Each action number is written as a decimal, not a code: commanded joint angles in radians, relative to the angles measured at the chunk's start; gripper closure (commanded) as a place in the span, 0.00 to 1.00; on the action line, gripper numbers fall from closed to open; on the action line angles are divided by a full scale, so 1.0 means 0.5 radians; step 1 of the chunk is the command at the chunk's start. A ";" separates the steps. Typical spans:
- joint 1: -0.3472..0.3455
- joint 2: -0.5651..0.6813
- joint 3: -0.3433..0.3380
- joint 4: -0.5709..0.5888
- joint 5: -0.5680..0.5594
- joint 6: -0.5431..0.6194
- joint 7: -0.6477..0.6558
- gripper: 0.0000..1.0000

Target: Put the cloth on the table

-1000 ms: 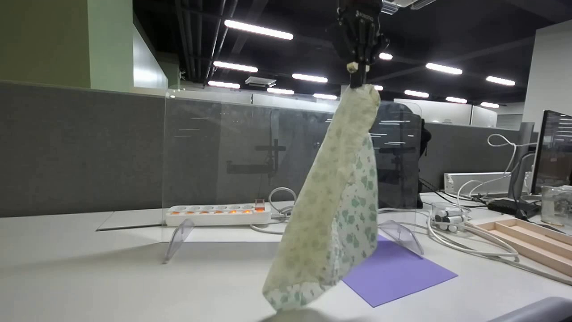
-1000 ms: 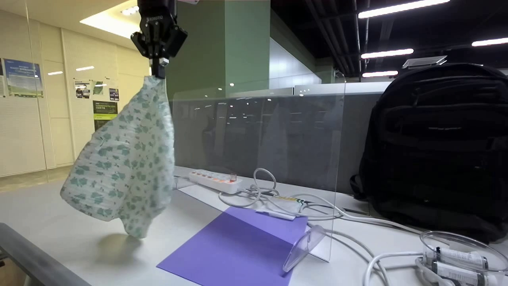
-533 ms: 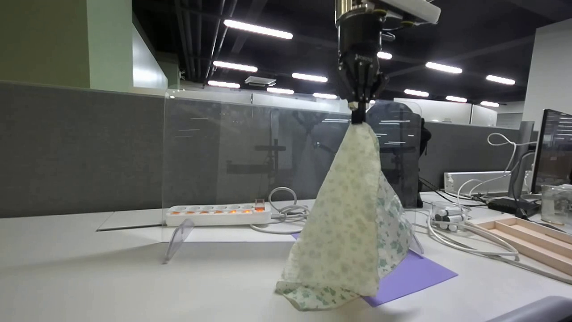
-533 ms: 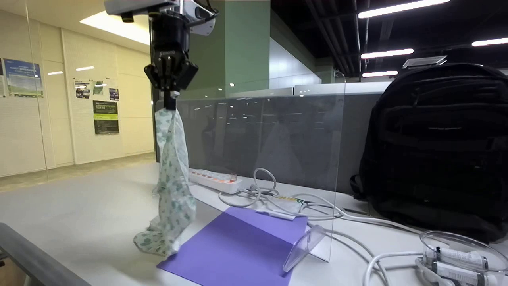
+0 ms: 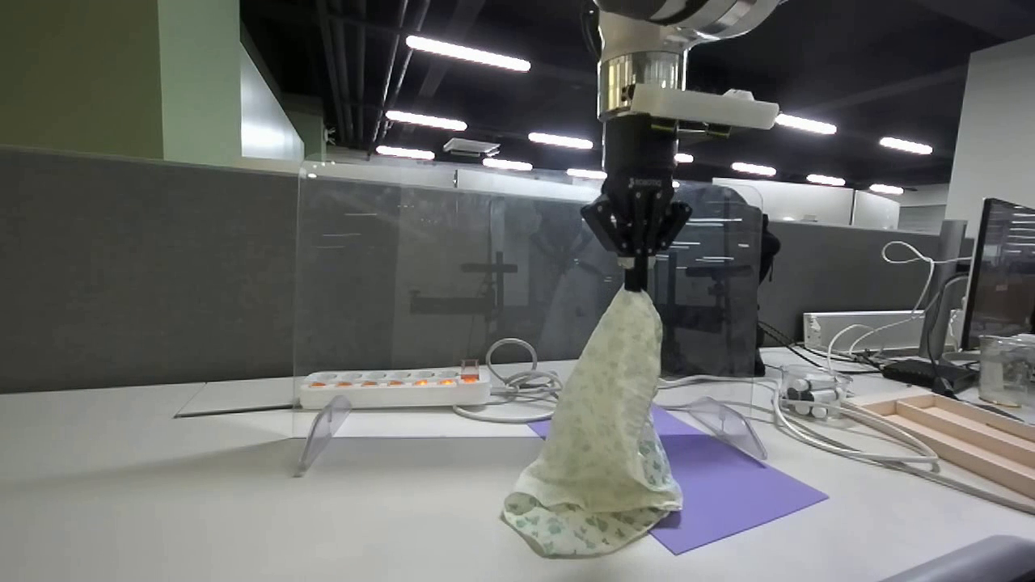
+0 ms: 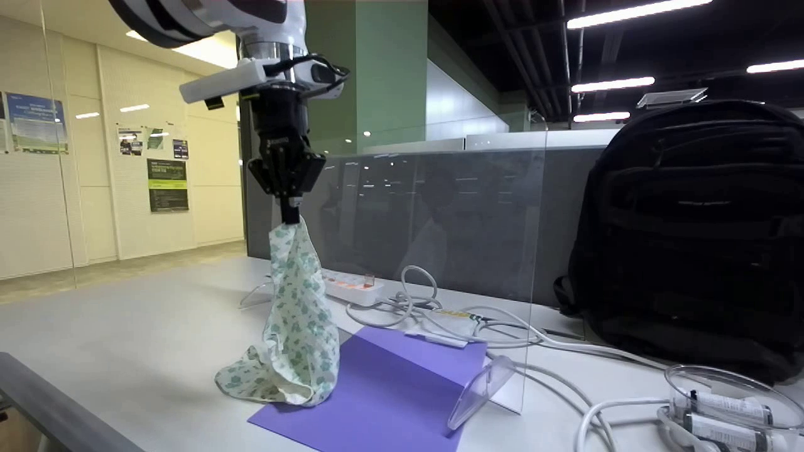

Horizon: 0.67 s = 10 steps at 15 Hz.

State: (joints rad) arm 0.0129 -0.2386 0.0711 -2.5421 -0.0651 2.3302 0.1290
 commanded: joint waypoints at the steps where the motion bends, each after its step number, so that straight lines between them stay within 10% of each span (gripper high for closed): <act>1: -0.062 0.069 0.035 -0.069 -0.183 0.165 0.275 1.00; 3: -0.079 0.109 0.031 -0.078 -0.252 0.178 0.367 1.00; 4: -0.082 0.123 0.027 -0.073 -0.269 0.162 0.401 0.74; 10: -0.065 0.109 0.015 -0.044 -0.221 0.085 0.441 0.40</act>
State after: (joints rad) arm -0.0213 -0.1657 0.0758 -2.5740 -0.1745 2.4008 0.3041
